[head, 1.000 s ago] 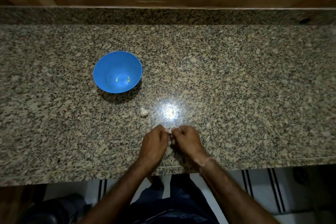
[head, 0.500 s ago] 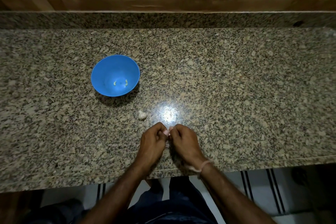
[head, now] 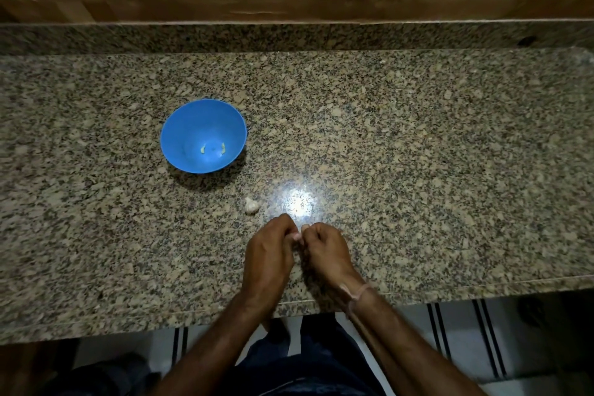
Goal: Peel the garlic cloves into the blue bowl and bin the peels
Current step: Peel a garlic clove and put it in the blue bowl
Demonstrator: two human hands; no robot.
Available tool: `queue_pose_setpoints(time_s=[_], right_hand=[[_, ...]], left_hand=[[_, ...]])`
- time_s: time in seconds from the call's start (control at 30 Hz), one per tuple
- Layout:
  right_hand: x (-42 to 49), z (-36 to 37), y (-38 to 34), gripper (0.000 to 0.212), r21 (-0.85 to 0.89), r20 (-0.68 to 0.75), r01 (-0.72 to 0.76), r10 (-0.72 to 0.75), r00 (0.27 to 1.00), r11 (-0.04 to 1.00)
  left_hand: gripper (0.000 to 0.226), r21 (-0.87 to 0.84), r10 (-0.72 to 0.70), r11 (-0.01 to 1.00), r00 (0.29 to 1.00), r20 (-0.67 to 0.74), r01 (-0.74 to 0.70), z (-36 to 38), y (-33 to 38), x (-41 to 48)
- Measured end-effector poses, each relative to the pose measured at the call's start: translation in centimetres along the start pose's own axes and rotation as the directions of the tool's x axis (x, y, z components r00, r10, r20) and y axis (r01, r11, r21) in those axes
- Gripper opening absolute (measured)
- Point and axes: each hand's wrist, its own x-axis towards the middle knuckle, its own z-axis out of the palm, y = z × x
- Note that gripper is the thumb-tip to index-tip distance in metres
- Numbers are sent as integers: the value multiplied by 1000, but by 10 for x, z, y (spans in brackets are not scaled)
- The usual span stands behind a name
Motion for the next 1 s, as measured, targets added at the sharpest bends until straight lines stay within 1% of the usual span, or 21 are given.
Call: queue_pose_setpoints(time_s=[0.03,0.07,0.1,0.13,0.17,0.2,0.23,0.27,0.3,0.33,0.37,0.43,0.53,0.57,0.6,0.7,0.73,0.83,0.87,0.97,1.0], right_hand=[[-1,1,0,37,-60,-29,52,-54,998,997],[-4,3,1,35,-160,-64,133,-145,987,978],[-7,5,0,32,-259,-83,197,-225,971,946],[-9,5,-2,30,-329,-79,240,-279,957,914],[-9,6,-2,30,-357,-67,260,-303,951,897],[-8,6,-3,31,-362,-71,251,-295,953,898],[-5,5,-3,33,-314,-89,223,-263,961,923],[-2,4,-4,36,-218,-99,176,-201,975,960],[2,3,-3,38,-122,-91,113,-125,988,986],[2,2,-4,39,-73,-81,75,-80,993,995],[0,2,-6,40,-76,-73,70,-76,994,995],[-2,3,-9,41,-141,-71,109,-120,990,984],[-2,4,-7,41,-133,-84,109,-121,989,985],[-1,5,-6,41,-124,-87,98,-110,990,987],[-2,5,-7,40,-134,-99,105,-118,988,985],[-3,8,-7,33,-301,-116,198,-242,963,933],[-3,9,-7,32,-332,-116,212,-263,958,919],[0,10,-6,33,-319,-136,208,-262,955,924],[-1,10,-6,32,-333,-135,216,-273,952,918],[-1,10,-7,31,-356,-121,247,-306,944,901],[-1,10,-6,32,-331,-120,237,-289,950,914]], left_hand=[[22,-50,-105,993,994,21,106,2,-2,3],[23,-163,-273,945,959,81,283,3,-3,7],[23,-280,-422,843,887,186,460,4,-4,10],[22,-349,-515,736,815,267,580,4,-4,12],[22,-401,-537,680,789,298,614,3,-3,13],[22,-354,-494,756,835,242,550,4,-4,12],[21,-288,-403,856,903,147,429,3,-4,9],[19,-185,-268,944,962,50,273,1,-2,5],[17,-110,-160,981,987,12,161,-1,-1,2],[17,-84,-113,990,994,-6,112,-1,-1,2],[19,-96,-109,990,994,-24,107,-1,-1,3],[22,-111,-127,986,991,-40,122,0,-6,6],[28,19,18,1000,999,-37,-17,0,-8,6],[29,39,29,999,999,-37,-27,-1,-7,6],[27,22,-7,1000,999,-33,7,0,-8,6],[23,-174,-275,945,961,26,275,2,-8,10],[23,-197,-293,936,956,25,292,1,-8,11],[24,-58,-140,989,989,-36,138,-3,-2,10],[24,-39,-147,988,989,-27,146,-2,-3,10],[23,-175,-308,934,950,51,312,1,-10,12],[23,-198,-303,931,952,51,307,1,-11,12]])
